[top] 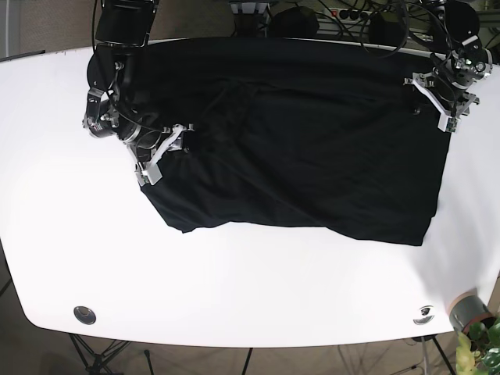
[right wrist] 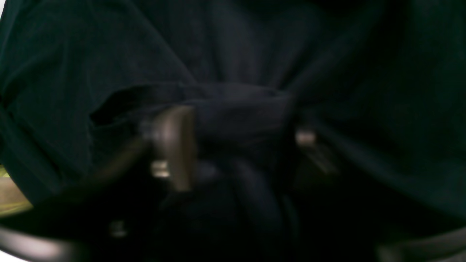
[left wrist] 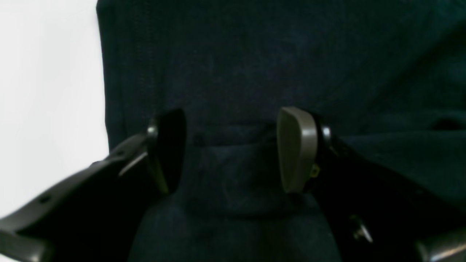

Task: Fold the T-shirt properly
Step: 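Grasp the shirt fabric with both grippers and adjust the right grip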

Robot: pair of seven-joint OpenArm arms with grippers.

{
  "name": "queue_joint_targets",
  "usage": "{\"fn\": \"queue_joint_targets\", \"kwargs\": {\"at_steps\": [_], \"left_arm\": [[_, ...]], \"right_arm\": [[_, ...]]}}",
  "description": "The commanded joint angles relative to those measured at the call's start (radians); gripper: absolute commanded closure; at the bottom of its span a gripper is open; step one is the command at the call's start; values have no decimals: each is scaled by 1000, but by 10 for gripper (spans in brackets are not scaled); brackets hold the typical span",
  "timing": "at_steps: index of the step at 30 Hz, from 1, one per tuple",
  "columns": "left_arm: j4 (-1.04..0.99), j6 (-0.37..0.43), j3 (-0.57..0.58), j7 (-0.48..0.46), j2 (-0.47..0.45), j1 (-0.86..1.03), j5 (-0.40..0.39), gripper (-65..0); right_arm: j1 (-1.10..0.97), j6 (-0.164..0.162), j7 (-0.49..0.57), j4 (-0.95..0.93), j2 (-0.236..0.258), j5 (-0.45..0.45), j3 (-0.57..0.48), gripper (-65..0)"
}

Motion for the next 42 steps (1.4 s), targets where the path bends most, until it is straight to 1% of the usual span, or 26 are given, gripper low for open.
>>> {"fn": "queue_joint_targets", "kwargs": {"at_steps": [1,3,6,12,20,28,31,35,39,40,42], "left_arm": [[15,0,-7,-18,-17,-4,-11,-372],[15,0,-7,-18,-17,-4,-11,-372],[15,0,-7,-18,-17,-4,-11,-372],[15,0,-4,-18,-17,-4,-11,-372],[15,0,-4,-18,-17,-4,-11,-372],[13,0,-4,-18,-17,-4,-11,-372],[13,0,-4,-18,-17,-4,-11,-372],[12,0,-2,-18,-17,-4,-11,-372],[-14,0,-2,-18,-19,-10,-11,-372],[-20,0,-2,-18,-19,-18,-11,-372],[-30,0,-2,-18,-19,-24,-10,-372]], "right_arm": [[13,5,11,17,4,19,-1,-200],[13,5,8,18,7,23,-1,-151],[13,5,8,18,7,25,2,-124],[13,5,10,29,11,20,4,-122],[12,4,5,124,11,17,4,-117],[36,4,10,129,12,17,4,-116],[58,4,10,126,35,16,1,-116],[85,4,10,123,40,16,1,-116],[101,4,7,98,41,17,1,-130],[102,4,5,95,47,17,2,-147],[95,4,5,97,60,25,2,-209]]}}
